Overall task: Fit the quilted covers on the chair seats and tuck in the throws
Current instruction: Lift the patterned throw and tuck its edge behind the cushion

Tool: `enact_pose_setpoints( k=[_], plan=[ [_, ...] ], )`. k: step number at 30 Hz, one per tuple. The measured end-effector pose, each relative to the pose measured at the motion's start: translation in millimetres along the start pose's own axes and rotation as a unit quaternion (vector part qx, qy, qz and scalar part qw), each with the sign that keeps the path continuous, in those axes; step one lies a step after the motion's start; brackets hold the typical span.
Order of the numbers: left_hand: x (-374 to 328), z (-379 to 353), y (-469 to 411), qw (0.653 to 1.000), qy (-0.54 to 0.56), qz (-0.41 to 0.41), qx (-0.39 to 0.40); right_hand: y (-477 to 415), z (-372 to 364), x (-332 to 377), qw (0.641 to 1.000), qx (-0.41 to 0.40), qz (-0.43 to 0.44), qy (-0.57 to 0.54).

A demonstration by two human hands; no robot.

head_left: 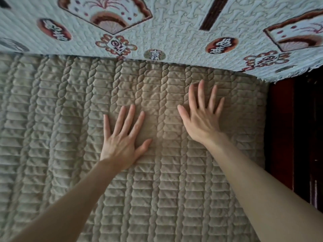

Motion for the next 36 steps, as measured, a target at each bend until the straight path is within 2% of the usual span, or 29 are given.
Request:
enact_pose_setpoints(
  k=[3, 11, 17, 22, 30, 36],
  plan=[
    [21.0, 3.2, 32.7, 1.0, -0.01, -0.007, 0.014, 18.9, -6.1, 36.0, 0.999, -0.005, 0.032, 0.002],
    [98.8, 29.0, 92.0, 0.998, -0.006, 0.052, 0.02, 86.9, -28.6, 132.9, 0.997, -0.018, 0.076, -0.027],
    [128.6, 45.1, 110.6, 0.996, 0.042, 0.077, -0.021, 108.1, -36.1, 179.7, 0.992, -0.014, 0.126, 0.006],
    [139.2, 44.9, 124.9, 0.994, 0.072, 0.074, -0.047, 112.3, -34.6, 208.7, 0.99, -0.05, 0.133, -0.004],
    [150.4, 36.7, 151.1, 0.996, 0.036, 0.066, -0.048, 140.5, -33.7, 257.3, 0.987, -0.1, 0.125, -0.03],
    [157.2, 30.0, 172.6, 0.999, 0.007, 0.024, -0.033, 149.1, -44.0, 274.0, 0.993, -0.101, 0.057, -0.02]
  ],
)
Point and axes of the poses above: each hand's wrist, its own y-axis away from the middle knuckle, its own z-axis out of the back of the hand, x = y × z, the point moved 8 cm from there along -y, towards the middle knuckle, and after that the axes turned 11 degrees about y, right-handed, at the moved point
